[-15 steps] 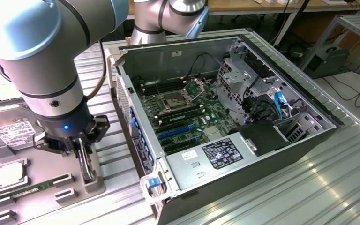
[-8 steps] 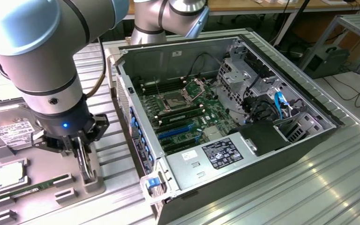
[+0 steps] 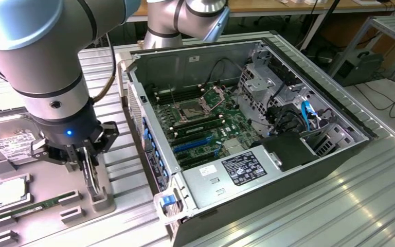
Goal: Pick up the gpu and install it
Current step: 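Pick up the gpu and move the gpu toward the slot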
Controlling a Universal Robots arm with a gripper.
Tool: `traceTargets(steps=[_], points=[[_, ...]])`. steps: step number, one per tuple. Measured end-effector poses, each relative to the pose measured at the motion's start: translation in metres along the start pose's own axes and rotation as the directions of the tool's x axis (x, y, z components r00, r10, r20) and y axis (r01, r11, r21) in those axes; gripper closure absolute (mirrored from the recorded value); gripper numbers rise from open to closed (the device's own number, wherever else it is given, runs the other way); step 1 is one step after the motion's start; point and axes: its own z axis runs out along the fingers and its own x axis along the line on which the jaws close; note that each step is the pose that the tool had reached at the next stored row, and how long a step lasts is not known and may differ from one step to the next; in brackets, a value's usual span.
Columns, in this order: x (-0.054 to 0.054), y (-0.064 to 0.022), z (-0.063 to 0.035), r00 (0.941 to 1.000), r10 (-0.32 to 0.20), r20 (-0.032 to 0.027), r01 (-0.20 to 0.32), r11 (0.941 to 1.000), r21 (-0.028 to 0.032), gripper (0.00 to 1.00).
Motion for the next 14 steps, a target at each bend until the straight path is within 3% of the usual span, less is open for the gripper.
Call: traceTargets(steps=[14], points=[[0.000,0.0007,-0.0185,1.0000,0.000,0.0000,0.000,1.0000,0.0000,0.72]])
